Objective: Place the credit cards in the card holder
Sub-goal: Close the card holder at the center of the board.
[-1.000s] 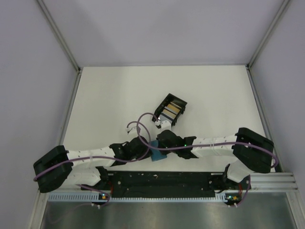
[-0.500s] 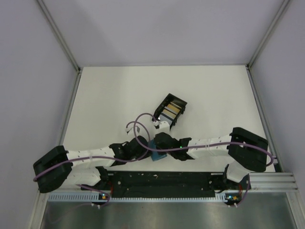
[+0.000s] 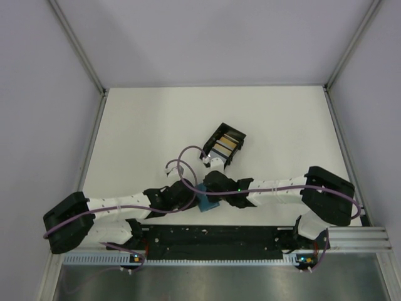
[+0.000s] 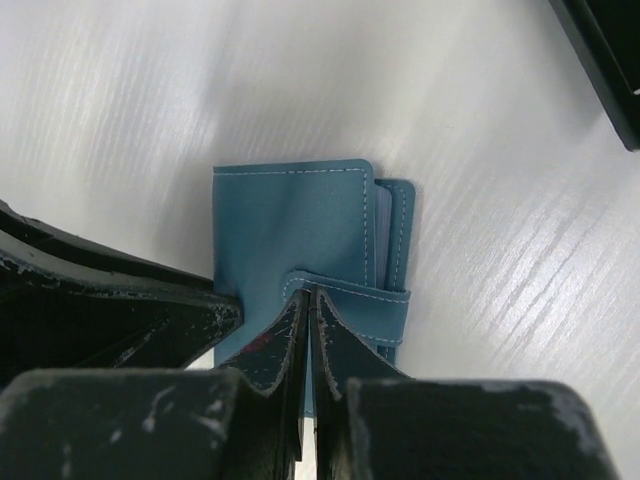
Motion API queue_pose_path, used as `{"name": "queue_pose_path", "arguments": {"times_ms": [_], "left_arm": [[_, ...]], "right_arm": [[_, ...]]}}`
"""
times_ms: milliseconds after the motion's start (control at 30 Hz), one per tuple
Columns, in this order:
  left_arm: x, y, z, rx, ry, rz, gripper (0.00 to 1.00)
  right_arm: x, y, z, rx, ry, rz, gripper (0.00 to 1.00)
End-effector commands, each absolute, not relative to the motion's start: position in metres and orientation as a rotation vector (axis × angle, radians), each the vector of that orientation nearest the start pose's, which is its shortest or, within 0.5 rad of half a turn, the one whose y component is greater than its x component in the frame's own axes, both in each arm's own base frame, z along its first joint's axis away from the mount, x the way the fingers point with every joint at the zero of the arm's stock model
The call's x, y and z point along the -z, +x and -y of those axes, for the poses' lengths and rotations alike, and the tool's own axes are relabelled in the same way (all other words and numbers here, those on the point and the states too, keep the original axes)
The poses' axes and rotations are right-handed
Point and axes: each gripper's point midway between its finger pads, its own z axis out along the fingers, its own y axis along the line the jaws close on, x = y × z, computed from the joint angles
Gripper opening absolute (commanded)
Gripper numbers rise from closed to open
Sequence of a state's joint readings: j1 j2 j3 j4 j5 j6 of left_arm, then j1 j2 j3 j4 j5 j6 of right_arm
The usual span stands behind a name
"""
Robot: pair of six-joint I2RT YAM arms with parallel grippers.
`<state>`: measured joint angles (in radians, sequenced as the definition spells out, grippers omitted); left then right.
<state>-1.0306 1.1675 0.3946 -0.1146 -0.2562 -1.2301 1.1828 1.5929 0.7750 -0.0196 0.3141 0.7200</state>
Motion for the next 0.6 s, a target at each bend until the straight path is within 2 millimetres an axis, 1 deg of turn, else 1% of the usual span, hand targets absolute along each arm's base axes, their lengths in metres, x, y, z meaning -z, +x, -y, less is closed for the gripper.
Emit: {"name": "queue_pose_path", "arguments": {"times_ms": [0,133,200,333,433,567], "left_arm": [[-0.034,0.162,0.239,0.671,-0.361,-2.460,0.27],[-0.041,0.165,0.239,0.681,-0.344,-2.433,0.27],[-0.045,0.166,0.240,0.689,-0.334,-2.421,0.28],[-0.049,0.168,0.238,0.680,-0.320,-2.405,0.30],[-0.051,0.170,0.238,0.668,-0.307,-2.399,0.30],[-0.052,0.171,0.241,0.671,-0.291,-2.396,0.32]], "right_arm": [[-0.004,0.123,-0.301,-0.448,-0.595,-2.612,0.00],[-0.041,0.145,-0.315,-0.537,-0.554,-2.502,0.00],[-0.056,0.154,-0.321,-0.571,-0.544,-2.458,0.00],[-0.076,0.169,-0.322,-0.579,-0.514,-2.393,0.00],[-0.080,0.176,-0.322,-0.593,-0.502,-2.384,0.00],[-0.073,0.176,-0.329,-0.612,-0.523,-2.405,0.00]]}}
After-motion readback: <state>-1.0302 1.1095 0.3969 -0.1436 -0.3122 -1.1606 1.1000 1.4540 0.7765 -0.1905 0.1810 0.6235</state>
